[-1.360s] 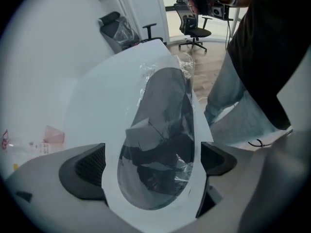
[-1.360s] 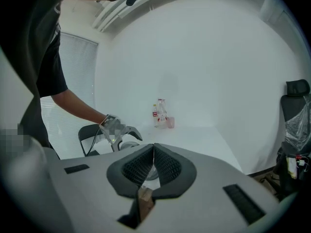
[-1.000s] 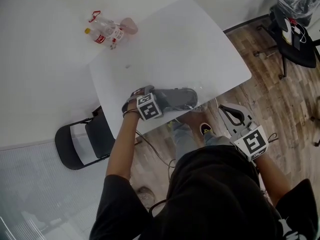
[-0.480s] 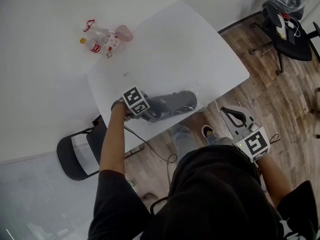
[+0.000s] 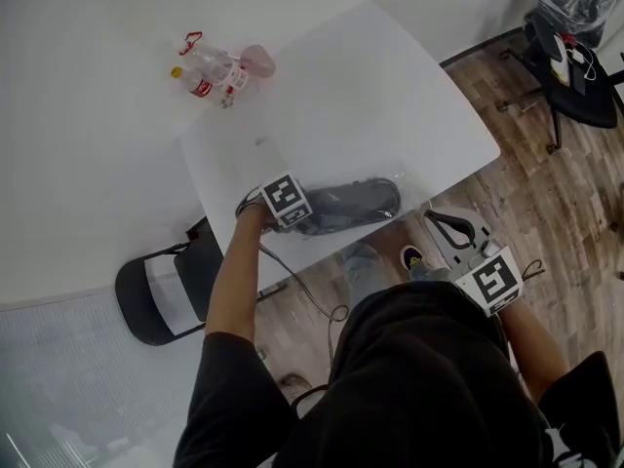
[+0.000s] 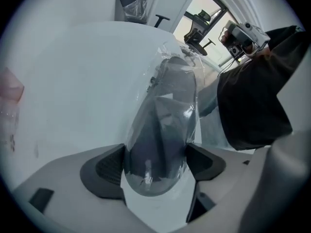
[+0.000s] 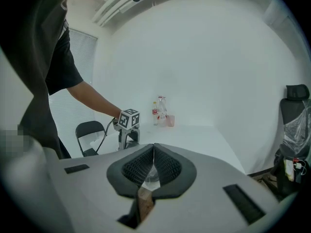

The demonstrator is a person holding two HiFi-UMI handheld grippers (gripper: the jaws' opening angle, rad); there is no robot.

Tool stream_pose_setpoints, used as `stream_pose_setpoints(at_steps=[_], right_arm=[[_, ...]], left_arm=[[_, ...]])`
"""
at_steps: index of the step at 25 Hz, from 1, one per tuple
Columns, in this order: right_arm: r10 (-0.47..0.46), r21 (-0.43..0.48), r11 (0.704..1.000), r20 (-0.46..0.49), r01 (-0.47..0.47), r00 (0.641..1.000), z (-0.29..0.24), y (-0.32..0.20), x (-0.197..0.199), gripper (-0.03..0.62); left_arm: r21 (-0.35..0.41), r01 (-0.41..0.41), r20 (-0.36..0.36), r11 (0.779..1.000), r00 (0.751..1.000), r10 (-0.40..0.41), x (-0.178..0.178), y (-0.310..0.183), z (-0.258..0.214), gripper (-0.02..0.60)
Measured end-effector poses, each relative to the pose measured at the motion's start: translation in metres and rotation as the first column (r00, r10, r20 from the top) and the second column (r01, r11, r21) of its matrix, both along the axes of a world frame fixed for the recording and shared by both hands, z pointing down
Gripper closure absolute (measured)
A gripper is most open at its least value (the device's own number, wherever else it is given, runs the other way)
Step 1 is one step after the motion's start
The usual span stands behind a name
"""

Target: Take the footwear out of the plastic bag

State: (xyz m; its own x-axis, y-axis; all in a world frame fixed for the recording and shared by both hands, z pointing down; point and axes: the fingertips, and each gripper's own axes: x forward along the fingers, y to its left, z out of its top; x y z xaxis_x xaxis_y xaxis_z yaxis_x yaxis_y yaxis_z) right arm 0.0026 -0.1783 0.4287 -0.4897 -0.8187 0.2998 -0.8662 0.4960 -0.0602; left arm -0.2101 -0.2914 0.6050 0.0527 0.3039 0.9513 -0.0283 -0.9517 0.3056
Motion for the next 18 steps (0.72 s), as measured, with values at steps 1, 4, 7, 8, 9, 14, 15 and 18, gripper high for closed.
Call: stream_pose_setpoints(at_steps=[1,4,7,8,9,14,15,18], right_arm=[[-0.013,0.003,1.000,-0.002,0.013,1.000,-0.001,-0.001,-0.001,0.577],[-0.040,0.010,0.999,-0.009,0.040,0.999,-0.002,-0.002,0.001,0.576],[-0.060,0.004,0.998,-0.022,0.060,0.998,0.001,-0.005,0.008,0.576],[-0.071,0.000,0.997,-0.031,0.071,0.997,0.003,-0.006,0.010,0.576],[-0.081,-0.006,0.997,-0.037,0.081,0.996,0.004,-0.008,0.013,0.576],[-0.130,-0.044,0.991,-0.013,0.129,0.991,0.006,-0.023,0.024,0.576],[-0.135,-0.052,0.989,0.005,0.135,0.991,0.004,-0.027,0.027,0.576],[-0.153,-0.050,0.987,0.057,0.156,0.987,-0.014,-0.041,0.033,0.575]], left_arm=[[-0.002,0.017,-0.018,1.000,1.000,-0.017,0.001,0.002,-0.002,0.176],[0.053,0.059,-0.110,0.997,0.992,-0.053,0.006,0.004,-0.012,0.218],[0.147,0.100,-0.216,0.984,0.974,-0.067,0.006,0.002,-0.027,0.280],[0.176,0.107,-0.243,0.979,0.968,-0.062,0.006,0.003,-0.031,0.291],[0.202,0.111,-0.266,0.973,0.962,-0.054,0.006,0.004,-0.035,0.296],[0.297,0.178,-0.402,0.938,0.914,-0.046,0.012,0.009,-0.063,0.303],[0.317,0.195,-0.431,0.928,0.901,-0.042,0.015,0.008,-0.071,0.304],[0.379,0.219,-0.484,0.899,0.875,-0.009,0.020,0.007,-0.095,0.304]])
